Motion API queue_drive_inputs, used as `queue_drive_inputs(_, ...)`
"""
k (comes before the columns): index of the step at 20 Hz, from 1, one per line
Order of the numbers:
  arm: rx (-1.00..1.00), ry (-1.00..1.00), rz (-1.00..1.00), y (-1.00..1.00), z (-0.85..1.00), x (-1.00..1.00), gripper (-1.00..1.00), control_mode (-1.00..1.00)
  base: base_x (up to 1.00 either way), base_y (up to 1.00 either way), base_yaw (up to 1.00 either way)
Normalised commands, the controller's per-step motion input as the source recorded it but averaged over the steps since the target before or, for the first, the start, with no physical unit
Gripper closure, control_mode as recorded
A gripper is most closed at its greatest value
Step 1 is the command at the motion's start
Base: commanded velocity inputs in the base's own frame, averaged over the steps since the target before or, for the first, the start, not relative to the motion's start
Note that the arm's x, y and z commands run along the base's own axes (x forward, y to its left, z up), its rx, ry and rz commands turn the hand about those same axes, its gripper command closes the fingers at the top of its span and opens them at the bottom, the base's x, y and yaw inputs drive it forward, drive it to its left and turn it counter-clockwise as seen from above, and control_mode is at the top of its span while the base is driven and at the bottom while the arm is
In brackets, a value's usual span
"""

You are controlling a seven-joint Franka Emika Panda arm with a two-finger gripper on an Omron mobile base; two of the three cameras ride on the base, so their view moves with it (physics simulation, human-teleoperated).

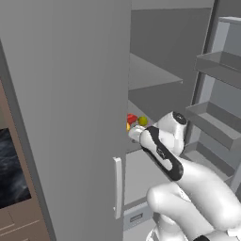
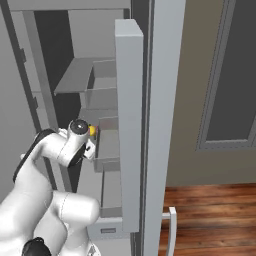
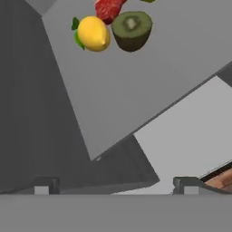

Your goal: Take the kiwi and lemon from the highest rack and move them to the second highest rack where the steak and pear are located, to maximize freezer space. Close the freezer door after rearranging.

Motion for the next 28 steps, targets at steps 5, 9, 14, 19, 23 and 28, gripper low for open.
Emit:
queue_drive_inputs(5, 0.0, -0.21, 0.0, 0.0, 0.61, -0.75, -1.0, -1.0, 0.0, 0.0, 0.0)
queue_drive_inputs(9, 0.0, -0.12, 0.0, 0.0, 0.61, -0.74, -1.0, -1.0, 0.0, 0.0, 0.0)
queue_drive_inputs(14, 0.0, 0.0, 0.0, 0.0, 0.54, -0.6, -1.0, -1.0, 0.0, 0.0, 0.0)
queue_drive_inputs(19, 0.0, -0.01, 0.0, 0.0, 0.3, -0.75, -1.0, -1.0, 0.0, 0.0, 0.0)
queue_drive_inputs(23, 0.0, -0.02, -0.09, 0.0, 0.03, -0.95, -1.0, -1.0, 0.0, 0.0, 0.0)
queue_drive_inputs(28, 0.0, 0.0, -0.1, 0.0, 0.0, -0.6, -1.0, 1.0, -0.4, -0.07, -0.05)
